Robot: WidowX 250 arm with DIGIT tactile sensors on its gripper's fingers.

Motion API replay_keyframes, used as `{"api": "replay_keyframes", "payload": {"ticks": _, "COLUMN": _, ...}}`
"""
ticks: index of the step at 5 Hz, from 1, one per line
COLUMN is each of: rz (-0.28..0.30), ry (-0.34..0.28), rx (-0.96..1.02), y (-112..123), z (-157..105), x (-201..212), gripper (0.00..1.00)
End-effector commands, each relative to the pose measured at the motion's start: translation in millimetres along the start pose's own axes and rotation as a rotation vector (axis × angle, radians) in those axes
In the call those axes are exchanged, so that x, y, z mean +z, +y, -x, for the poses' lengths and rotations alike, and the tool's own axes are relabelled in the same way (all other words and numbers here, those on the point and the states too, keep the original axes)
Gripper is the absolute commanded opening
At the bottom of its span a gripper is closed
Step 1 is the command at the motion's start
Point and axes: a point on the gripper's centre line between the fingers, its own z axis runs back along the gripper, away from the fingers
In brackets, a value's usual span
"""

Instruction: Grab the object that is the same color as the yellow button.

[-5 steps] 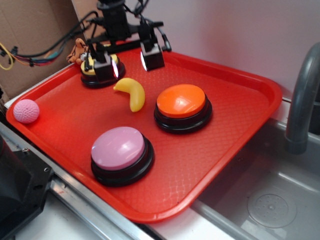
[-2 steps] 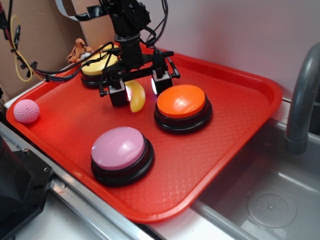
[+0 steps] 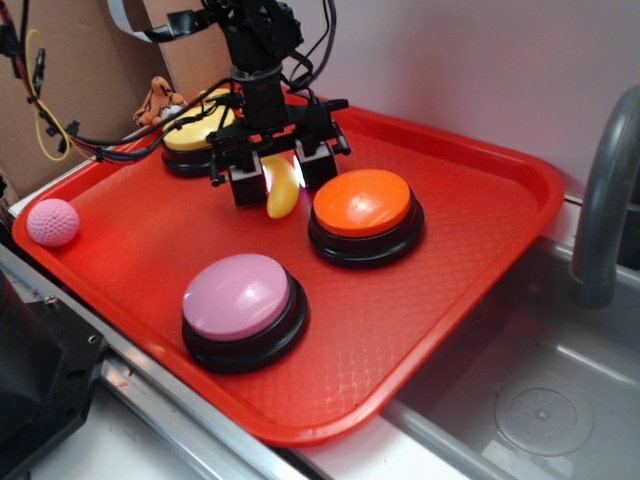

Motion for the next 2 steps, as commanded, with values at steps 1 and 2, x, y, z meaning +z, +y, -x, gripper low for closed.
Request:
{"api": "replay_keyframes", "payload": {"ticks": 1, "rz": -0.017, "ry": -0.04, "rx": -0.251, "y": 5.7, "z": -11.9, "x": 47.5, "gripper": 0.0}}
{"api": "replay_keyframes", "payload": {"ticks": 2, "rz": -0.031, "ry": -0.055, "rx": -0.46, "y": 11.7, "z": -13.4, "x": 84.6, "gripper": 0.0}}
